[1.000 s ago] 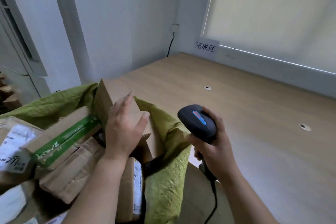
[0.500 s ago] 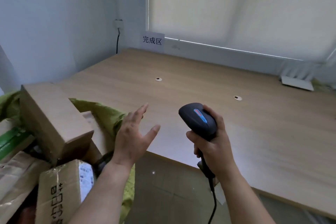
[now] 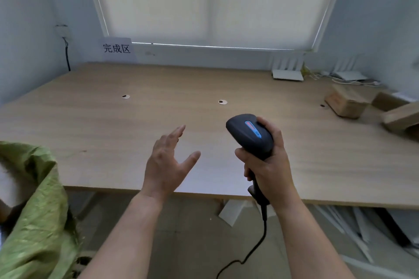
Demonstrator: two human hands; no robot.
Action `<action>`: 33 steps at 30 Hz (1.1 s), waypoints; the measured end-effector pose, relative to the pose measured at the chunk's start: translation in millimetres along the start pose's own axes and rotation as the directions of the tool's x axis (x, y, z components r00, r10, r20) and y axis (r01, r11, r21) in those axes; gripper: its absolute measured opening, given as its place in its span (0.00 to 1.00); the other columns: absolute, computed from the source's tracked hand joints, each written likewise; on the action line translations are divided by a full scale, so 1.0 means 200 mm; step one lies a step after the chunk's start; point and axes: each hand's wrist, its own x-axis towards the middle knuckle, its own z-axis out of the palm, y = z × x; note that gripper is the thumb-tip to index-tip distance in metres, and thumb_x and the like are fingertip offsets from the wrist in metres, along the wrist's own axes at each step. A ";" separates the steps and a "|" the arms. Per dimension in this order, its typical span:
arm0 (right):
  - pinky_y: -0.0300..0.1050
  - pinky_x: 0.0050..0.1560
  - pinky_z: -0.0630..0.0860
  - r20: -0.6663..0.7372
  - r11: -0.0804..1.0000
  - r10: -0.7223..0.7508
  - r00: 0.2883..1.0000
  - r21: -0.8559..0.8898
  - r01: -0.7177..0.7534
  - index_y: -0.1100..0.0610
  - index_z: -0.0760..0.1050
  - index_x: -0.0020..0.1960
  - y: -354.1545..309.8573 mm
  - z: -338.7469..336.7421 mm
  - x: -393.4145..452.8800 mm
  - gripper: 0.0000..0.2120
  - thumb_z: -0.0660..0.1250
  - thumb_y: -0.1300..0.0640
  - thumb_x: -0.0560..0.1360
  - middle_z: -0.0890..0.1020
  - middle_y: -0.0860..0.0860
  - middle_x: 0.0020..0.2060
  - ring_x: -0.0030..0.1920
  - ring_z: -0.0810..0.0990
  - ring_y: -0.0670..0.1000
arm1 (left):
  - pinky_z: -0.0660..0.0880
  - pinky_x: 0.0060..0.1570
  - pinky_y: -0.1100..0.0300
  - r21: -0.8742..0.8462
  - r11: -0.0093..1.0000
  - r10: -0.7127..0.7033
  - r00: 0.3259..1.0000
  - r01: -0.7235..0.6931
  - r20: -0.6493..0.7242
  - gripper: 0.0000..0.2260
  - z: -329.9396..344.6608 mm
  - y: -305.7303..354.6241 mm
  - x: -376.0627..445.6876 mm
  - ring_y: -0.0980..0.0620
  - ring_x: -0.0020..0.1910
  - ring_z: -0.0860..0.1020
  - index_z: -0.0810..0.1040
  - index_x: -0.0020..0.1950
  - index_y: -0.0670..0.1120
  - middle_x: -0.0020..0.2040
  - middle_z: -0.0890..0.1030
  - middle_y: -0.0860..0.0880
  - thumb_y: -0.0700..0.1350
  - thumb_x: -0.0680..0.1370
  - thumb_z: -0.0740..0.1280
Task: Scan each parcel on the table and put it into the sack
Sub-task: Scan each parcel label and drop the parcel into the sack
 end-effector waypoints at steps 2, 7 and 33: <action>0.42 0.29 0.72 -0.026 1.000 -0.004 1.000 -0.013 0.004 0.34 0.70 0.60 0.01 -0.16 -0.01 0.32 0.71 0.69 0.72 0.78 0.54 0.48 0.28 0.71 0.52 | 0.74 0.55 0.54 -0.027 0.999 0.023 1.000 -0.022 0.020 0.36 0.14 0.11 0.00 0.51 0.61 0.72 0.65 0.74 0.51 0.63 0.74 0.50 0.65 0.69 0.61; 0.41 0.29 0.72 -0.084 0.998 -0.016 0.996 -0.056 0.011 0.37 0.69 0.63 0.04 -0.52 -0.03 0.32 0.72 0.69 0.72 0.78 0.57 0.52 0.28 0.73 0.50 | 0.71 0.58 0.57 -0.109 0.992 0.072 0.997 -0.068 0.039 0.31 0.45 0.36 0.00 0.50 0.63 0.72 0.67 0.73 0.50 0.64 0.74 0.50 0.55 0.72 0.72; 0.40 0.28 0.72 -0.413 0.982 -0.094 0.906 -0.188 0.016 0.36 0.68 0.64 0.28 -1.66 0.49 0.32 0.75 0.63 0.70 0.78 0.59 0.52 0.28 0.74 0.48 | 0.69 0.54 0.60 -0.262 0.922 0.347 0.909 -0.286 0.229 0.32 1.71 1.06 0.59 0.50 0.63 0.72 0.66 0.73 0.50 0.64 0.75 0.48 0.54 0.73 0.72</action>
